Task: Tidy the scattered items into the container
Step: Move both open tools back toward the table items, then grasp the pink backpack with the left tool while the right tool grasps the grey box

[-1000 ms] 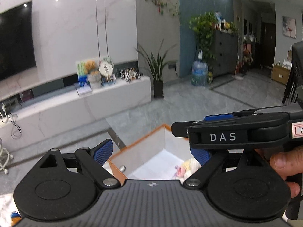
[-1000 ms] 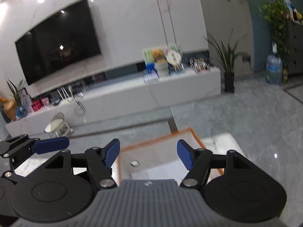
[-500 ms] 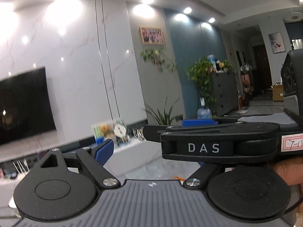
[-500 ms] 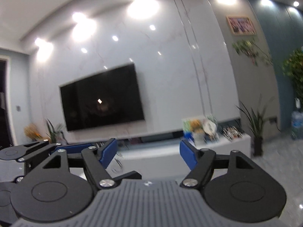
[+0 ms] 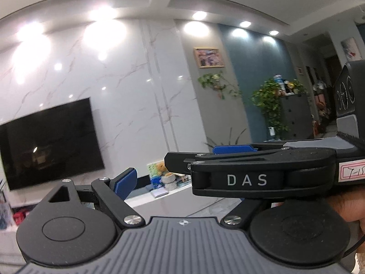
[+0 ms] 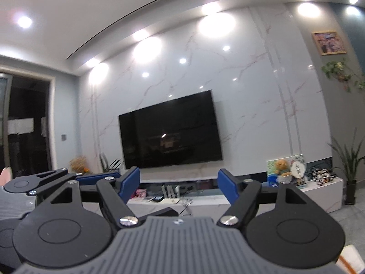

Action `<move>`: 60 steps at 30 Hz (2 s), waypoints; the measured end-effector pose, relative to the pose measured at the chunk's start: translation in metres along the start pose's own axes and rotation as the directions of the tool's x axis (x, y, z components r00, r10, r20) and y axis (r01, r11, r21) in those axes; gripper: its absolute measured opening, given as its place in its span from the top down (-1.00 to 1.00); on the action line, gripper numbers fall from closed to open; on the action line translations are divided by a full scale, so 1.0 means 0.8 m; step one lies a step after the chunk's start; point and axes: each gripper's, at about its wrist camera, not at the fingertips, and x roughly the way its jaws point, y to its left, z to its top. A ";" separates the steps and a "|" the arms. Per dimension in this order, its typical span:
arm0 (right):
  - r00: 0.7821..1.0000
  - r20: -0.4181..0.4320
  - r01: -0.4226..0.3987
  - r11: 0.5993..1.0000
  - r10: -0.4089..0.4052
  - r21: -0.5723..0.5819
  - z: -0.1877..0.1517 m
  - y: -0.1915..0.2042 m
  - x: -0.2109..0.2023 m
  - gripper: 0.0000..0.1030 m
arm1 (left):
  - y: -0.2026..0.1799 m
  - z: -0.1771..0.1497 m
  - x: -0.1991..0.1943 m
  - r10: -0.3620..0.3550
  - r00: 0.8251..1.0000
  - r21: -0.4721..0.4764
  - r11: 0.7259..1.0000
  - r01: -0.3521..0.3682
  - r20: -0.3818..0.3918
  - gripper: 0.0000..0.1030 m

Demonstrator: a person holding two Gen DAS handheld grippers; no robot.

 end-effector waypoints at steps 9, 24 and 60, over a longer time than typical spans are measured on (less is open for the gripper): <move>0.980 -0.193 -0.054 0.999 0.051 -0.009 -0.084 0.051 0.079 -0.51 | 0.083 -0.088 0.006 0.044 0.990 -0.164 0.984 -0.066 -0.135 -1.00; 0.893 -0.448 -0.060 0.998 0.050 -0.009 -0.211 0.089 0.177 -0.51 | 0.204 -0.238 0.027 -0.015 0.954 -0.362 0.927 -0.100 -0.301 -1.00; 0.650 -0.759 -0.013 0.999 -0.019 -0.036 -0.418 0.046 0.263 -0.55 | 0.211 -0.408 0.080 -0.149 0.747 -0.248 0.969 -0.022 -0.648 -1.00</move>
